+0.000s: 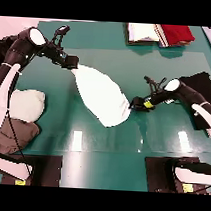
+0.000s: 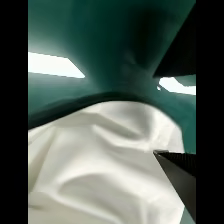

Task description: Fold the shirts.

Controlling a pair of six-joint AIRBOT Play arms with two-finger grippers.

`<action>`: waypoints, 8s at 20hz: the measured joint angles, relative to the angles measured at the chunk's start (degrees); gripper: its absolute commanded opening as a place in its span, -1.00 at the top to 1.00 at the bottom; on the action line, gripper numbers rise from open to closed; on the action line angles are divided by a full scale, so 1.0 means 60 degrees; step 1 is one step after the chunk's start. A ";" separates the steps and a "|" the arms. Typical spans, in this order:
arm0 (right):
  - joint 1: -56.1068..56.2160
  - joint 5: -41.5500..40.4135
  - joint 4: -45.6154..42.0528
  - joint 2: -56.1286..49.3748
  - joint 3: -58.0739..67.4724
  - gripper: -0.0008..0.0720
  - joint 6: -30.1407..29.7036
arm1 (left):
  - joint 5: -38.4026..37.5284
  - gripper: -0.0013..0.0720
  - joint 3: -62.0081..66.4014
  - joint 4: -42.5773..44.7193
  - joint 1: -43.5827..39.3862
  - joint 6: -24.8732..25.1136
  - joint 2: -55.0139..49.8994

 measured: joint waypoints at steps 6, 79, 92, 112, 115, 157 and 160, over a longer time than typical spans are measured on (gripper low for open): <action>0.0641 -0.0481 0.0273 -0.0856 0.0907 0.94 -0.0455 | -0.0055 0.88 0.0007 0.0124 0.0000 -0.0004 0.0248; -0.4339 0.3308 -0.1785 0.4958 1.0630 0.94 -0.0310 | 0.2244 0.89 0.2608 0.1719 0.0656 -0.0583 0.8845; -0.5107 0.3719 -0.1763 0.3668 0.6688 0.94 -0.0095 | -0.0266 0.88 0.2907 0.1982 0.0656 -0.0594 0.2761; -0.4404 0.2790 -0.1727 0.2029 0.4306 -0.08 -0.0481 | -0.1727 -0.71 -0.1902 0.1683 0.1818 -0.1067 0.2568; -0.4390 0.2685 -0.1727 0.2998 0.3330 -0.08 -0.0525 | -0.1064 -0.71 -0.4896 0.1016 0.1861 -0.1042 0.3912; -0.8021 0.2120 -0.2565 0.2940 -0.2426 0.01 -0.0510 | 0.2561 0.88 -0.8269 -0.1111 -0.0069 -0.0503 0.5679; -0.7304 0.1439 -0.2506 0.2543 -0.2488 0.89 -0.0441 | 0.2517 0.88 -0.8262 -0.1100 -0.0069 -0.0503 0.5679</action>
